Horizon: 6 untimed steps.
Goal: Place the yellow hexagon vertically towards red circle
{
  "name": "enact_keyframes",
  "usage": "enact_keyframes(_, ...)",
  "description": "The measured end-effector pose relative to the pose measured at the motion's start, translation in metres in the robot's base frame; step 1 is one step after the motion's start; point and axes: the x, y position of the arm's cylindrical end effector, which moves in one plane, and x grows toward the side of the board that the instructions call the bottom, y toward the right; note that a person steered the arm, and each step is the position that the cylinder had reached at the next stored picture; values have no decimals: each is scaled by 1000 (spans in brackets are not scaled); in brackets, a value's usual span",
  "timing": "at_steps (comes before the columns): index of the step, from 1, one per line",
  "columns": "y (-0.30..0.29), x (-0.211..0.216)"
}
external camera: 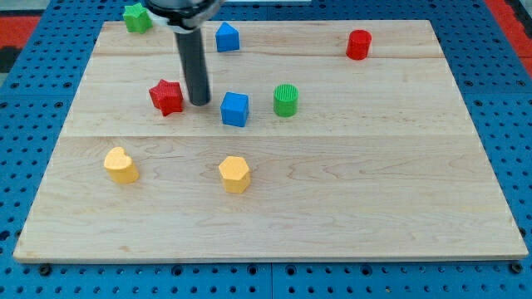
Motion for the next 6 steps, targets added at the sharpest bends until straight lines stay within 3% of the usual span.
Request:
enact_keyframes(2,-85,-10)
enact_keyframes(4,-57,-11)
enact_keyframes(5,31,-14)
enact_keyframes(6,-3,-14)
